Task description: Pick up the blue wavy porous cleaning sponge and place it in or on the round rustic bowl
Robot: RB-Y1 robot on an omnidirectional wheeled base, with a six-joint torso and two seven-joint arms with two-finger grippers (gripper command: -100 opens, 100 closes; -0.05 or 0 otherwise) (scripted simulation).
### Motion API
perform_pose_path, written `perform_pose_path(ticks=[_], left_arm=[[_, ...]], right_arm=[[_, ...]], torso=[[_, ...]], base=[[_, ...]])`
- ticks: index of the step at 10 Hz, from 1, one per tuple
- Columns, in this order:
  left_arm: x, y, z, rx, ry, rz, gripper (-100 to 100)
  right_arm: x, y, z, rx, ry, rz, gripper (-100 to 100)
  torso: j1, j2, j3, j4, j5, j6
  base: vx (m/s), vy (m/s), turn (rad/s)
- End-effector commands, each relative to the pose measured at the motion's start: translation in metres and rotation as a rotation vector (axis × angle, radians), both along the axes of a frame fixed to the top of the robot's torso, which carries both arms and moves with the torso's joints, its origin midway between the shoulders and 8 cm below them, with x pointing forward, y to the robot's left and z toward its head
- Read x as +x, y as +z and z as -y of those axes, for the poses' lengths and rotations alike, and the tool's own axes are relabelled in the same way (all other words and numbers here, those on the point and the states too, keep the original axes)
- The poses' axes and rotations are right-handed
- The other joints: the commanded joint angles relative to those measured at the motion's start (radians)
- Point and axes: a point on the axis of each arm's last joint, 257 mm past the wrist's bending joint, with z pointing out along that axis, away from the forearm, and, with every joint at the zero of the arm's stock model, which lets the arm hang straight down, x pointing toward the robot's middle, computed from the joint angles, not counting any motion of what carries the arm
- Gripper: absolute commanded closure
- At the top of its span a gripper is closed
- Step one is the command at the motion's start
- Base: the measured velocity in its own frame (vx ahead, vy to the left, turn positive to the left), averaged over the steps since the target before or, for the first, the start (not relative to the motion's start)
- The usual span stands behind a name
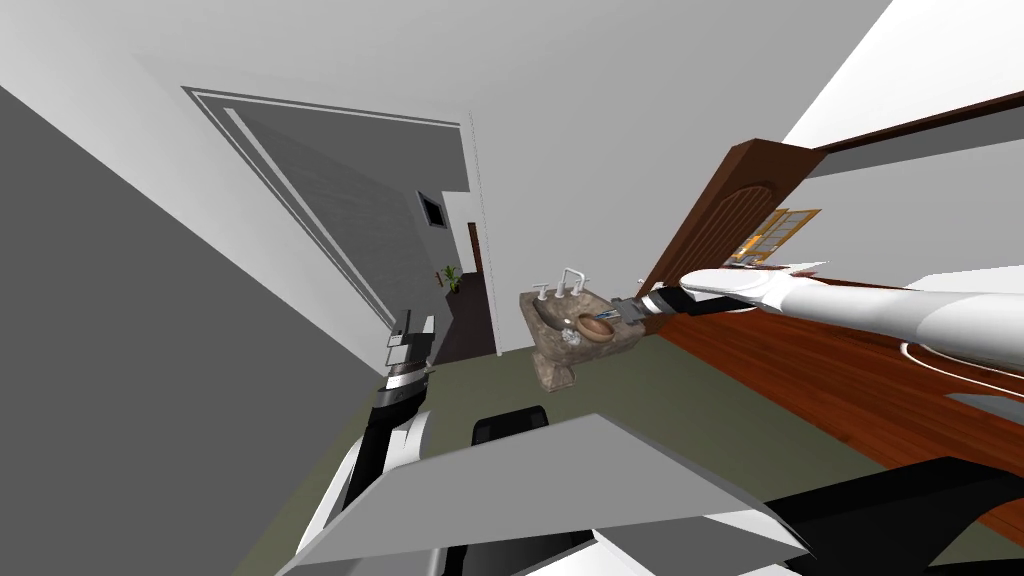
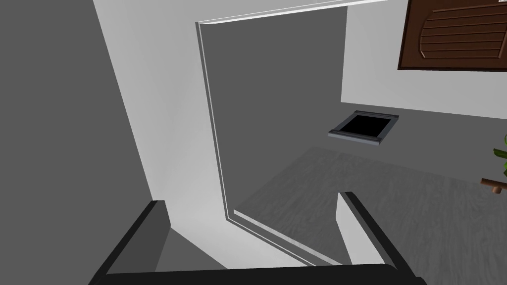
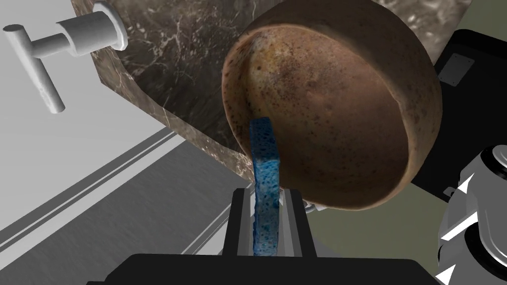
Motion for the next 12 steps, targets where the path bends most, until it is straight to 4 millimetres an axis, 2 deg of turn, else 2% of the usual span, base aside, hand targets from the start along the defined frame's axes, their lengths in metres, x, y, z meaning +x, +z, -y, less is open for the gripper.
perform_pose_path(ticks=[1,3,4,8,9,10,11,12], left_arm=[[0.0,0.0,0.0,0.0,0.0,0.0,0],[0.0,0.0,0.0,0.0,0.0,0.0,0],[0.0,0.0,0.0,0.0,0.0,0.0,0],[0.0,0.0,0.0,0.0,0.0,0.0,0],[0.0,0.0,0.0,0.0,0.0,0.0,0],[0.0,0.0,0.0,0.0,0.0,0.0,0],[0.0,0.0,0.0,0.0,0.0,0.0,0],[0.0,0.0,0.0,0.0,0.0,0.0,0]], right_arm=[[-0.002,0.001,0.007,-0.018,-0.027,-0.022,100],[-0.003,0.001,0.009,-0.024,-0.032,-0.029,100],[-0.004,0.001,0.01,-0.024,-0.036,-0.031,-100],[-0.004,0.001,0.01,-0.024,-0.035,-0.031,-100],[-0.004,0.001,0.01,-0.024,-0.035,-0.031,0],[0.001,0.018,0.004,-0.023,-0.026,-0.026,-100],[0.004,0.03,0.0,-0.022,-0.02,-0.023,-100],[0.004,0.03,0.001,-0.027,-0.019,-0.025,-100]], torso=[[0.0,0.0,0.0,0.0,0.0,0.0],[0.0,0.002,0.001,0.001,0.0,0.0],[-0.002,0.003,0.002,0.001,0.0,0.0],[-0.004,0.004,0.003,0.001,-0.001,0.0],[-0.004,0.004,0.003,0.001,-0.001,0.0],[-0.004,0.004,0.003,0.001,-0.001,0.0],[-0.004,0.005,0.003,0.002,-0.001,0.001],[-0.004,0.005,0.003,0.002,-0.001,0.001]], base=[[0.032,0.045,0.031],[0.016,0.03,0.018],[0.0,0.0,0.0],[0.0,0.0,0.0],[0.0,0.0,0.0],[-0.006,-0.01,-0.074],[-0.01,-0.02,-0.089],[-0.008,-0.016,-0.02]])
